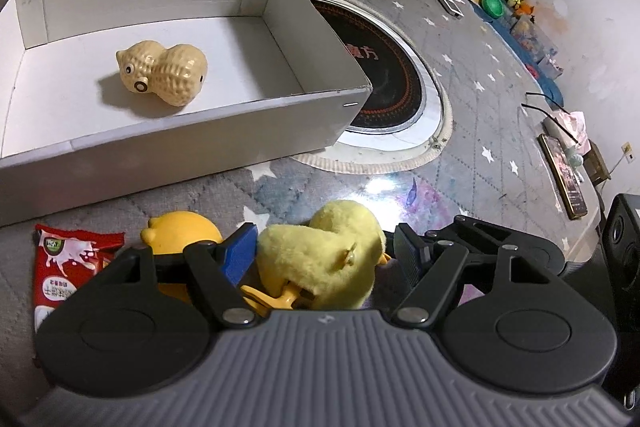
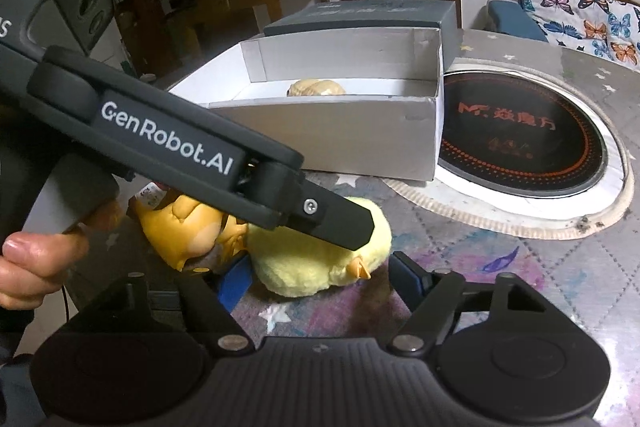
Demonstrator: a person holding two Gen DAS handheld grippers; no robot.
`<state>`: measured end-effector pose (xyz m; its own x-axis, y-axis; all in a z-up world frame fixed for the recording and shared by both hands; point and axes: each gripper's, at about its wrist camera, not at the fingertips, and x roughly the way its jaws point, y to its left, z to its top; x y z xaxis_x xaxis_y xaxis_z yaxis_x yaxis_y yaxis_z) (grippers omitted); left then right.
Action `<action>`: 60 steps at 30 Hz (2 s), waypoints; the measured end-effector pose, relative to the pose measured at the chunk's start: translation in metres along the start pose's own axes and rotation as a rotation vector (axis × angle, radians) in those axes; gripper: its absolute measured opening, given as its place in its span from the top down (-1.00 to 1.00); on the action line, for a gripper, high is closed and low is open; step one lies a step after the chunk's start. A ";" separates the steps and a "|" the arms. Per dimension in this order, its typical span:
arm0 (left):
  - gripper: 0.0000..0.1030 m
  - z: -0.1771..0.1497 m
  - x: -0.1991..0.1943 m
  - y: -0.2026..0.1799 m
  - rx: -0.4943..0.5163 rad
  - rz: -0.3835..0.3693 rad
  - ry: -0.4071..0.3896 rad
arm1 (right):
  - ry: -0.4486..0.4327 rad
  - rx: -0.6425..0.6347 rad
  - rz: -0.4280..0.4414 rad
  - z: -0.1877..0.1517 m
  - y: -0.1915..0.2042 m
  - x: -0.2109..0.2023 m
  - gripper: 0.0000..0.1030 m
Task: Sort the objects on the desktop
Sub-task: 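Carry the plush chick into the white box and open the left tool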
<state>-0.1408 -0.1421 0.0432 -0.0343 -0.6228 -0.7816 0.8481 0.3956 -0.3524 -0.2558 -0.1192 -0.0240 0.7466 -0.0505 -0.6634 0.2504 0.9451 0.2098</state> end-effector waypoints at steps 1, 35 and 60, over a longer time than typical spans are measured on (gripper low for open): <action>-0.42 0.000 0.000 -0.001 0.003 0.001 -0.001 | -0.001 0.000 0.000 0.000 0.001 0.000 -0.37; -0.42 0.105 -0.029 0.042 -0.049 0.034 -0.169 | -0.211 -0.035 0.000 0.116 -0.001 0.013 -0.31; -0.42 0.121 0.007 0.084 -0.134 0.017 -0.152 | -0.157 0.123 0.004 0.125 -0.046 0.080 -0.42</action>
<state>-0.0057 -0.1951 0.0708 0.0678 -0.7059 -0.7051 0.7695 0.4868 -0.4134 -0.1307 -0.2066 0.0027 0.8323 -0.1061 -0.5442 0.3139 0.8992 0.3048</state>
